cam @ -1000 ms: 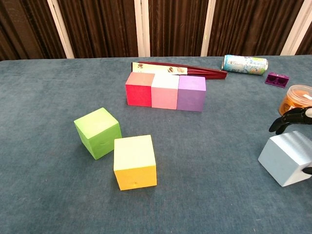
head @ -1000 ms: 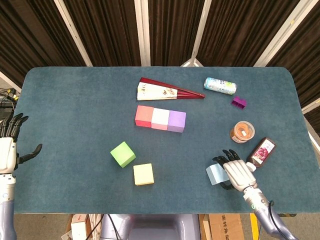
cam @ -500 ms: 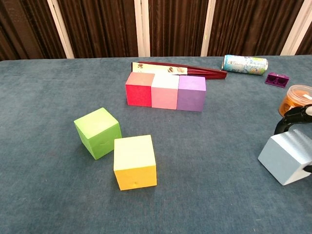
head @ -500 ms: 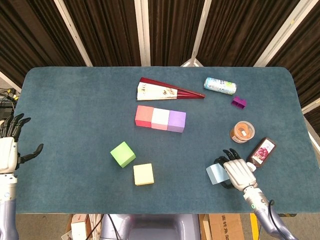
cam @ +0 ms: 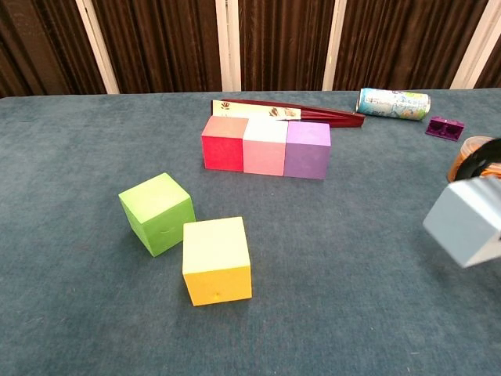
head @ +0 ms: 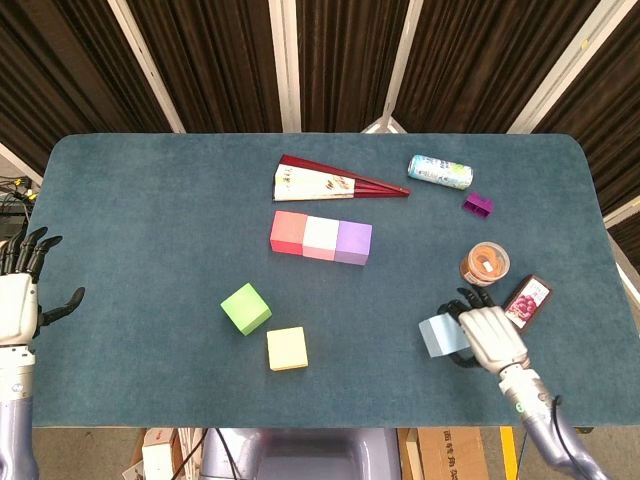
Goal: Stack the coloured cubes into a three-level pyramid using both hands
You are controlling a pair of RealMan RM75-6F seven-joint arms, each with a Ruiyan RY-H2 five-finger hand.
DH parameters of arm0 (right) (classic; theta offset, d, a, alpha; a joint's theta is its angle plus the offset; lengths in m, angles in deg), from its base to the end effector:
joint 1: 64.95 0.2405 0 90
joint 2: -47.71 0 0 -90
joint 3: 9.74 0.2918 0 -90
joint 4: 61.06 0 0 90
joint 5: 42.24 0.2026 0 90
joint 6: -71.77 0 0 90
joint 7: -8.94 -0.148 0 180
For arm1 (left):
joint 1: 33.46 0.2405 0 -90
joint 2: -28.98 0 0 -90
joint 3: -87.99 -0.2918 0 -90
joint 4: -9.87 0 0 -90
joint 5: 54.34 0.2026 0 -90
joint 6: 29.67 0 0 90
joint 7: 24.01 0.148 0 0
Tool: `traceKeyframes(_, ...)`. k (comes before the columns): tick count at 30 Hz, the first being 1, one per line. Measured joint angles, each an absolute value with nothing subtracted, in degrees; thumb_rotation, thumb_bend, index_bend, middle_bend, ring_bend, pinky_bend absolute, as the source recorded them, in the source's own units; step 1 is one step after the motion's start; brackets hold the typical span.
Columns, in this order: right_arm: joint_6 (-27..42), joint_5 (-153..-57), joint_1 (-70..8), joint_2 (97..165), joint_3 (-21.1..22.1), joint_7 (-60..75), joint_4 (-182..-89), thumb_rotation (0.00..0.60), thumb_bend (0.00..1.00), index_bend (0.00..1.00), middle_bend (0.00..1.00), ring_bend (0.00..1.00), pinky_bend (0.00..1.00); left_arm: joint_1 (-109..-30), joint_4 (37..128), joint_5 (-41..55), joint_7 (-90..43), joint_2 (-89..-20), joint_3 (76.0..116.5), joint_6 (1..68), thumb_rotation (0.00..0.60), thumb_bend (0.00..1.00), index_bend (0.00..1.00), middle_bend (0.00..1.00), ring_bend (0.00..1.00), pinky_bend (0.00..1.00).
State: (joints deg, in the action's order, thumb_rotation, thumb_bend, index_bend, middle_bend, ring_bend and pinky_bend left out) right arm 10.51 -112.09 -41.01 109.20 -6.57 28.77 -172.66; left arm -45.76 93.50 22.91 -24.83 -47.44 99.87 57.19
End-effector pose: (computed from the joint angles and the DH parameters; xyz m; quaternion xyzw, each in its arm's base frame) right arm -0.2465 -0.2589 0.1197 0.7185 -0.4288 0.3005 0.4578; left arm -0.3304 0.2598 0.1552 -0.5055 -0.3673 -0.4780 0.6173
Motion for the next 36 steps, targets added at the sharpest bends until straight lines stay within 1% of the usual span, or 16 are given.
traceKeyframes(8,13.3,-101.7,-36.2,99.0,1.2,25.9,-180.5,0.600,0.27,0.37,0.32,0.11,0.00,-46.4,92.9,21.1,-17.8,-47.7,99.4,55.0,0.600,0.31,0.20,0.09,0.00,0.00)
traceKeyframes(13,15.3,-92.8,-30.6,96.6,5.4,27.3,-182.2,0.600,0.27,0.37,0.32,0.12,0.00,-46.9,93.4,19.7,-14.7,-47.2,99.0,52.8,0.600,0.31,0.19,0.08,0.00,0.00)
traceKeyframes(18,17.4,-79.0,-21.9,96.2,8.1,32.2,-182.2,0.600,0.27,0.36,0.32,0.12,0.00,-47.4,93.5,18.4,-14.3,-47.1,99.0,51.1,0.600,0.31,0.17,0.07,0.00,0.00)
traceKeyframes(22,18.6,-66.5,-13.4,97.6,9.4,36.7,-180.6,0.600,0.27,0.37,0.32,0.12,0.00,-47.6,93.5,16.7,-15.5,-46.5,99.2,48.8,0.600,0.31,0.17,0.07,0.00,0.00)
traceKeyframes(27,18.0,-49.4,-0.8,101.8,9.9,43.8,-176.2,0.600,0.27,0.37,0.32,0.12,0.00,-47.8,94.3,13.3,-13.9,-45.7,99.6,46.9,0.600,0.31,0.17,0.07,0.00,0.00)
traceKeyframes(32,14.3,-34.8,11.1,108.8,10.2,51.7,-168.7,0.600,0.27,0.37,0.32,0.12,0.00,-48.0,95.6,9.8,-10.1,-45.3,100.1,45.8,0.600,0.31,0.16,0.07,0.00,0.00)
traceKeyframes(36,10.2,-28.3,16.5,115.4,11.4,54.5,-161.8,0.600,0.27,0.37,0.32,0.12,0.00,-48.1,96.4,7.8,-7.5,-45.3,100.7,46.4,0.600,0.31,0.16,0.07,0.00,0.00)
